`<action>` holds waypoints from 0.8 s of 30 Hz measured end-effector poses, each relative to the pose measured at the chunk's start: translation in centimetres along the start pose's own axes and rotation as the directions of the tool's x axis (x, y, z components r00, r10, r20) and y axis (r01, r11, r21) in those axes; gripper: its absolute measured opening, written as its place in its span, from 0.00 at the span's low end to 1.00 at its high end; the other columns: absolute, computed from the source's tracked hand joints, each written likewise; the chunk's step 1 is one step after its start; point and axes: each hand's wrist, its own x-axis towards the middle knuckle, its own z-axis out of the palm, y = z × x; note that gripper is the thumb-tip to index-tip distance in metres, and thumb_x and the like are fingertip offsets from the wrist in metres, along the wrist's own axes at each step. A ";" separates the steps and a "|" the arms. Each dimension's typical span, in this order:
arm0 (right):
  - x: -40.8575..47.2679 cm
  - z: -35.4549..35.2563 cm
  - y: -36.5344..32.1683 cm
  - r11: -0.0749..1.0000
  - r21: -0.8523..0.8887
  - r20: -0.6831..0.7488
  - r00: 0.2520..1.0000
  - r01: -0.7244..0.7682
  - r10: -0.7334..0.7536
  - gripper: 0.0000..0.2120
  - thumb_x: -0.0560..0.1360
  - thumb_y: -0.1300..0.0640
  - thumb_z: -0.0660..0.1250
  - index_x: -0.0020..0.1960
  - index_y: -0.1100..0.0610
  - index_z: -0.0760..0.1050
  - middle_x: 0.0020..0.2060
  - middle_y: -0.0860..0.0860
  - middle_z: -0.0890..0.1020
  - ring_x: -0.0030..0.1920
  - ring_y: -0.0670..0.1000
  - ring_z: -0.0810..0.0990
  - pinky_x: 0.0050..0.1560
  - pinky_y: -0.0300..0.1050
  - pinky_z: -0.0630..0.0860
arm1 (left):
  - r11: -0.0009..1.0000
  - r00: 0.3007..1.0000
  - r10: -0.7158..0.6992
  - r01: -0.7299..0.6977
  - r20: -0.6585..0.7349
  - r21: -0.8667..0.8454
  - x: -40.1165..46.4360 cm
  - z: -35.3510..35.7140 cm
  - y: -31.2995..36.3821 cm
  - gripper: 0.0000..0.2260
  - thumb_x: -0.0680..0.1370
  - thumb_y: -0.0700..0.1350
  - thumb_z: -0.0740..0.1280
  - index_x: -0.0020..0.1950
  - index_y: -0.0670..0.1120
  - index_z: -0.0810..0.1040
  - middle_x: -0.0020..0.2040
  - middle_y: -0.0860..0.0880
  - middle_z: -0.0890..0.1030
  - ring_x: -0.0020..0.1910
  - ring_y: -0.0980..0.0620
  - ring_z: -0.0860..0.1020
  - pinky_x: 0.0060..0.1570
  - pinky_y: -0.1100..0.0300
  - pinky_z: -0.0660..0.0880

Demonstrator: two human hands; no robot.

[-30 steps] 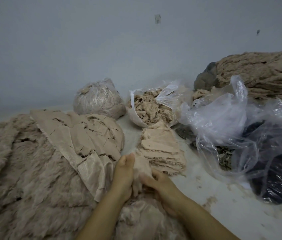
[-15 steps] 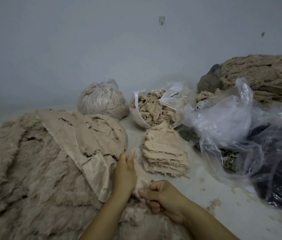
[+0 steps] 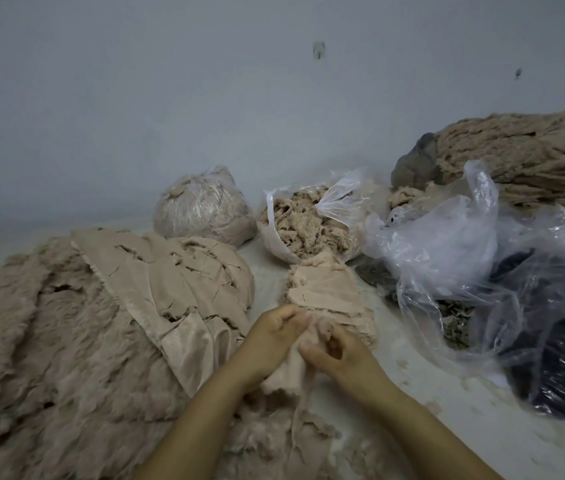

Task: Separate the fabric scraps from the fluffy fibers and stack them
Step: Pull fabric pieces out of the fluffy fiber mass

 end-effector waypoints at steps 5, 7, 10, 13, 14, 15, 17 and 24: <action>2.4 -0.7 -0.3 0.928 0.370 -0.326 0.931 -0.036 0.167 0.06 0.76 0.61 0.67 0.42 0.56 0.79 0.35 0.48 0.84 0.37 0.46 0.81 0.40 0.41 0.77 | 0.988 0.986 -0.156 0.154 -0.056 -0.028 1.4 -1.9 0.3 0.13 0.73 0.46 0.73 0.54 0.45 0.75 0.24 0.56 0.74 0.24 0.61 0.72 0.26 0.70 0.68; 4.1 -1.7 -0.6 0.928 0.372 -0.377 0.908 -0.030 0.180 0.09 0.76 0.60 0.68 0.37 0.55 0.79 0.32 0.48 0.82 0.34 0.48 0.78 0.38 0.43 0.76 | 0.975 0.964 -0.208 0.191 -0.167 -0.115 2.5 -2.4 0.3 0.12 0.74 0.42 0.72 0.55 0.45 0.74 0.26 0.55 0.77 0.25 0.58 0.73 0.26 0.68 0.70; 7.0 -3.2 -1.0 0.985 0.167 -0.464 0.877 -0.053 0.126 0.18 0.76 0.51 0.68 0.31 0.55 0.68 0.24 0.46 0.70 0.30 0.48 0.68 0.32 0.42 0.64 | 0.939 0.882 -0.300 0.206 -0.363 -0.275 5.1 -2.4 0.3 0.13 0.74 0.38 0.71 0.57 0.42 0.73 0.36 0.46 0.77 0.28 0.53 0.72 0.29 0.64 0.73; 9.2 -4.9 -1.1 0.984 -0.021 -0.492 0.859 -0.175 0.142 0.16 0.76 0.43 0.65 0.47 0.57 0.76 0.40 0.51 0.79 0.43 0.53 0.77 0.46 0.47 0.73 | 0.890 0.840 -0.379 0.215 -0.389 -0.401 6.8 -1.9 0.5 0.16 0.77 0.39 0.68 0.62 0.44 0.68 0.49 0.44 0.76 0.38 0.51 0.77 0.37 0.59 0.76; 9.3 -5.2 -0.7 0.968 -0.093 -0.519 0.841 -0.232 0.151 0.18 0.76 0.43 0.66 0.55 0.57 0.74 0.47 0.53 0.79 0.48 0.55 0.78 0.51 0.49 0.74 | 0.900 0.841 -0.381 0.241 -0.385 -0.363 6.8 -1.7 0.4 0.17 0.77 0.40 0.67 0.63 0.46 0.66 0.50 0.46 0.75 0.40 0.52 0.77 0.39 0.58 0.76; 9.0 -5.3 -0.4 0.952 -0.158 -0.545 0.827 -0.262 0.137 0.19 0.76 0.46 0.66 0.59 0.57 0.72 0.51 0.54 0.78 0.51 0.56 0.77 0.53 0.50 0.74 | 0.920 0.850 -0.366 0.271 -0.379 -0.282 6.4 -1.5 0.3 0.16 0.78 0.41 0.67 0.62 0.47 0.66 0.49 0.48 0.75 0.41 0.52 0.76 0.40 0.58 0.76; 7.5 -4.6 0.4 0.950 -0.245 -0.552 0.833 -0.195 0.028 0.14 0.76 0.52 0.65 0.59 0.57 0.72 0.48 0.52 0.77 0.48 0.53 0.76 0.49 0.46 0.71 | 0.951 0.902 -0.309 0.295 -0.301 -0.091 4.8 -1.4 -0.4 0.09 0.78 0.41 0.66 0.56 0.45 0.71 0.46 0.49 0.76 0.39 0.53 0.76 0.36 0.61 0.76; 1.0 -0.8 2.2 0.968 -0.231 0.481 0.877 0.103 0.022 0.09 0.68 0.52 0.77 0.46 0.52 0.82 0.40 0.43 0.80 0.41 0.39 0.76 0.45 0.32 0.71 | 0.942 0.942 -0.336 0.336 -0.012 -0.006 -0.3 -1.6 -2.5 0.08 0.79 0.32 0.60 0.44 0.41 0.73 0.38 0.43 0.77 0.35 0.51 0.76 0.37 0.61 0.76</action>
